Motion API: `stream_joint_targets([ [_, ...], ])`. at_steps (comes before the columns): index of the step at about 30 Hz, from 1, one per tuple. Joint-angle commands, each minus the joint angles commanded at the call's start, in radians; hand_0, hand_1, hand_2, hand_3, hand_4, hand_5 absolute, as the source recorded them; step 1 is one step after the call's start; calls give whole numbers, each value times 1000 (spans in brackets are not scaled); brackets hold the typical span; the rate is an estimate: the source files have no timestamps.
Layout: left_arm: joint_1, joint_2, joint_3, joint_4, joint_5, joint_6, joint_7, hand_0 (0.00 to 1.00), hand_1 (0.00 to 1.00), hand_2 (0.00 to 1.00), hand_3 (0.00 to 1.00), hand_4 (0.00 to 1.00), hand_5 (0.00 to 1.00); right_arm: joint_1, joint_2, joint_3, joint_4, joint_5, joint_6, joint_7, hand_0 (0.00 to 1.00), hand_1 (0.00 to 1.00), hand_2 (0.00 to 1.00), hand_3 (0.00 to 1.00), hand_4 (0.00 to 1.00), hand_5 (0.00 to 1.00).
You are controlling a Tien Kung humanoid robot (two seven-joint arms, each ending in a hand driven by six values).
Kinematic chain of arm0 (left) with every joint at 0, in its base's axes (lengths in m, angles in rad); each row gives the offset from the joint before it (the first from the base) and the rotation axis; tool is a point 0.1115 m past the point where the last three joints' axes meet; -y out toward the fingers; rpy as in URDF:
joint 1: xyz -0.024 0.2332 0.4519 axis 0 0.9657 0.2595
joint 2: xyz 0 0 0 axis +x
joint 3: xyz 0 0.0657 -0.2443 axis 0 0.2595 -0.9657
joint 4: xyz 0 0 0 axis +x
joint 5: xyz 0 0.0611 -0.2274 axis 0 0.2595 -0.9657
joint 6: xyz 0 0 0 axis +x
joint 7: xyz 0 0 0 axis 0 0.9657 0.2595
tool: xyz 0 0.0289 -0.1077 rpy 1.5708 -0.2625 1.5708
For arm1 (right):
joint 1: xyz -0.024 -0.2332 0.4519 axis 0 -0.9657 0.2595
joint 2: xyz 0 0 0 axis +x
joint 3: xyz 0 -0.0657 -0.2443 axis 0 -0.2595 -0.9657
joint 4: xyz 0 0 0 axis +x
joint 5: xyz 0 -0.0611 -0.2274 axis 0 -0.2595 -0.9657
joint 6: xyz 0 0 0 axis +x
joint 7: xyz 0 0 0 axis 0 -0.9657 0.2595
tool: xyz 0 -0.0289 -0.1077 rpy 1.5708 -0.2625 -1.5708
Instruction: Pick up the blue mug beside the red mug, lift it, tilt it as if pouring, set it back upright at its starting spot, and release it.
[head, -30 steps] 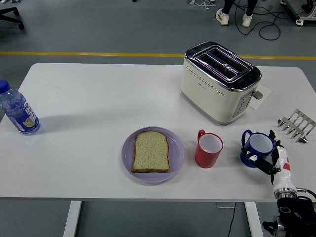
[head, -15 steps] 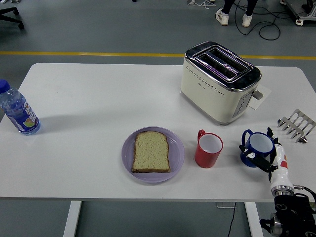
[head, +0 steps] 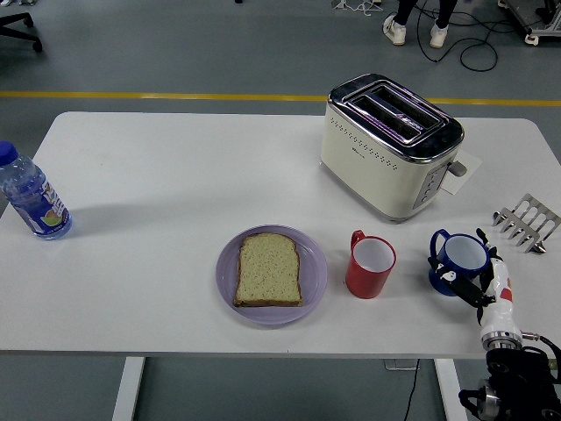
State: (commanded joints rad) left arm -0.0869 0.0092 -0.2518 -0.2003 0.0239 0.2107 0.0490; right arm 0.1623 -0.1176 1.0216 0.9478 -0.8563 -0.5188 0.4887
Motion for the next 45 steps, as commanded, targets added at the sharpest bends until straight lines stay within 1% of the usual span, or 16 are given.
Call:
stream_joint_targets([
  [5, -1, 0, 0, 0, 0, 0, 0, 633, 644, 653, 506, 240, 855, 4, 0, -14, -9, 43, -4, 45, 885, 759, 817, 879, 941, 144],
  [6, -2, 0, 0, 0, 0, 0, 0, 634, 644, 653, 506, 241, 855, 5, 0, -17, -12, 50, -5, 53, 791, 698, 751, 805, 890, 94],
  [11, -2, 0, 2, 0, 0, 1, 0, 634, 644, 653, 506, 241, 855, 11, 2, -22, -32, 72, -8, 73, 791, 698, 751, 805, 890, 94],
  [12, -2, 0, 3, 0, 0, 1, 0, 634, 645, 653, 506, 241, 855, 11, 2, -22, -33, 73, -8, 74, 632, 603, 708, 748, 866, 62],
  [17, 2, -2, 7, 0, -3, 0, 0, 634, 645, 653, 506, 241, 855, 18, 6, -22, -62, 77, -11, 78, 632, 603, 708, 748, 866, 62],
  [18, 3, -2, 9, 0, -4, 0, 0, 634, 644, 653, 506, 241, 855, 19, 7, -23, -67, 76, -11, 76, 622, 600, 713, 746, 903, 98],
  [35, 10, -4, 17, 0, -5, 0, 0, 634, 644, 653, 506, 241, 855, 26, 12, -31, -86, 86, -12, 84, 619, 587, 699, 744, 892, 105],
  [36, 9, -4, 16, 0, -5, 0, 0, 634, 644, 653, 506, 241, 855, 26, 12, -31, -84, 89, -12, 86, 578, 545, 653, 729, 874, 83],
  [41, 6, -3, 9, 0, -2, 0, 0, 634, 644, 653, 506, 241, 855, 28, 12, -25, -78, 99, -8, 96, 578, 545, 653, 729, 874, 83],
  [42, 5, -3, 9, 0, -2, 0, 0, 634, 645, 653, 506, 241, 855, 28, 12, -24, -78, 99, -8, 97, 528, 502, 619, 698, 854, 66],
  [45, 4, -3, 6, 0, -1, 0, 0, 634, 645, 653, 506, 241, 855, 27, 11, -14, -71, 102, -6, 102, 528, 502, 619, 698, 854, 66],
])
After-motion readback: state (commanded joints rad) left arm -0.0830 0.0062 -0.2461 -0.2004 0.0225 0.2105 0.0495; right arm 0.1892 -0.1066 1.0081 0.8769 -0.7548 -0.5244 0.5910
